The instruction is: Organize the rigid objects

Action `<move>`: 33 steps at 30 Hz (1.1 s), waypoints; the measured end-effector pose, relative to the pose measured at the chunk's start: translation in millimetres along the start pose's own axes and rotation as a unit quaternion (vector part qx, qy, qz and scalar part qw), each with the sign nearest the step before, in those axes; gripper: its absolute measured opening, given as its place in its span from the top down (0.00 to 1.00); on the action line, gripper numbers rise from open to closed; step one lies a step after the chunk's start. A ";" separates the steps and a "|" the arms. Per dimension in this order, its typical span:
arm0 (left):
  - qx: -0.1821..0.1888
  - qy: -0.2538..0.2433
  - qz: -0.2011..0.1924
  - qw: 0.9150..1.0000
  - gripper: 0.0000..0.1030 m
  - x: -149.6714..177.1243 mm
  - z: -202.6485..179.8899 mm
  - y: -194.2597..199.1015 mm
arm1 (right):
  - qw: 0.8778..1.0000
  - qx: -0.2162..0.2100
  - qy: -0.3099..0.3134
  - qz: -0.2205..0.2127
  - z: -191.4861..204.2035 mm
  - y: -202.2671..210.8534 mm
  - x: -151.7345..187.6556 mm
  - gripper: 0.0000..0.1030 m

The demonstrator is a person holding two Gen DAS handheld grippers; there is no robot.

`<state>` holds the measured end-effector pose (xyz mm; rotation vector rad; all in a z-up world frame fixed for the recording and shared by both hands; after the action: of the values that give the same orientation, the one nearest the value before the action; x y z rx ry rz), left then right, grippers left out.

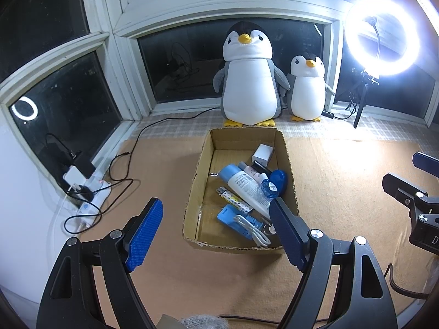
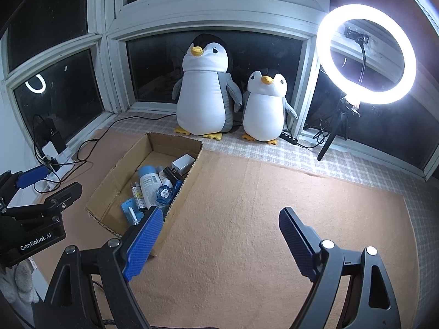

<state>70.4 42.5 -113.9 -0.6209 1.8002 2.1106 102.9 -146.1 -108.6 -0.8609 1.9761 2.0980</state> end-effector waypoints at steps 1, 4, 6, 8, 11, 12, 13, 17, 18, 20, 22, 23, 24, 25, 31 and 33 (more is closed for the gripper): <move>0.001 0.000 0.000 1.000 0.22 0.0 -0.2 0.2 | 1.000 0.000 0.000 0.000 0.0 -0.1 0.1 0.19; 0.002 -0.001 0.001 1.000 0.22 0.1 -0.9 -0.1 | 1.000 0.000 0.001 0.002 -0.1 -0.8 0.1 0.19; 0.003 -0.001 0.001 1.000 0.22 -0.4 -1.1 0.0 | 1.000 0.001 0.002 0.004 0.0 -2.2 0.7 0.19; 0.003 -0.002 0.001 1.000 0.22 -0.7 -1.5 -0.1 | 1.000 0.001 0.002 0.006 0.6 -3.4 1.4 0.19; 0.003 -0.001 0.001 1.000 0.22 -0.8 -1.5 -0.2 | 1.000 0.001 0.003 0.008 0.1 -4.8 2.2 0.19; 0.004 -0.002 0.001 1.000 0.22 -0.7 -1.5 -0.1 | 1.000 0.001 0.002 0.008 0.0 -4.6 2.5 0.19; 0.004 -0.002 0.001 1.000 0.22 -0.7 -1.4 0.0 | 1.000 0.001 0.002 0.008 -0.5 -4.9 2.2 0.19; 0.004 -0.001 0.001 1.000 0.22 -0.7 -1.4 -0.2 | 1.000 0.001 0.000 0.009 -2.0 -5.9 2.2 0.19; 0.003 -0.001 0.001 1.000 0.22 -0.8 -1.3 -0.2 | 1.000 0.001 0.000 0.010 -2.0 -6.4 2.5 0.19; 0.004 -0.001 0.000 1.000 0.22 -0.7 -1.3 -0.2 | 1.000 0.001 0.001 0.011 -1.9 -7.4 2.7 0.19; 0.003 -0.002 0.001 1.000 0.22 -0.8 -1.3 -0.6 | 1.000 0.000 0.002 0.012 -1.3 -8.3 3.5 0.19; 0.003 -0.002 0.001 1.000 0.22 -0.6 -1.1 -0.4 | 1.000 0.000 0.003 0.013 -1.0 -8.6 3.7 0.19; 0.004 -0.002 0.001 1.000 0.22 -0.6 -1.1 -0.4 | 1.000 0.000 0.003 0.013 -0.8 -8.9 3.9 0.19; 0.004 -0.002 0.001 1.000 0.22 -0.5 -1.1 -0.4 | 1.000 0.000 0.003 0.014 -0.8 -9.7 4.2 0.19; 0.003 -0.002 0.001 1.000 0.22 -0.8 -1.5 -0.5 | 1.000 0.000 0.003 0.015 -0.6 -10.5 4.6 0.19; 0.004 -0.002 0.001 1.000 0.22 -0.8 -1.7 -0.5 | 1.000 0.001 0.003 0.015 -0.7 -10.8 4.7 0.19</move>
<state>71.6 41.0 -114.1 -0.6132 1.8068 2.1038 104.2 -146.7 -120.3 -0.8426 2.0050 2.1126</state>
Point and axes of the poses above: each gripper's, at about its wrist camera, not at the fingertips, and y roughly against the way its jaws point, z to its left, x to its underside, the point moved 10 cm from there along -y, roughly the way its jaws point, and after that the axes turned 14 degrees about z, right-handed, at the moved point
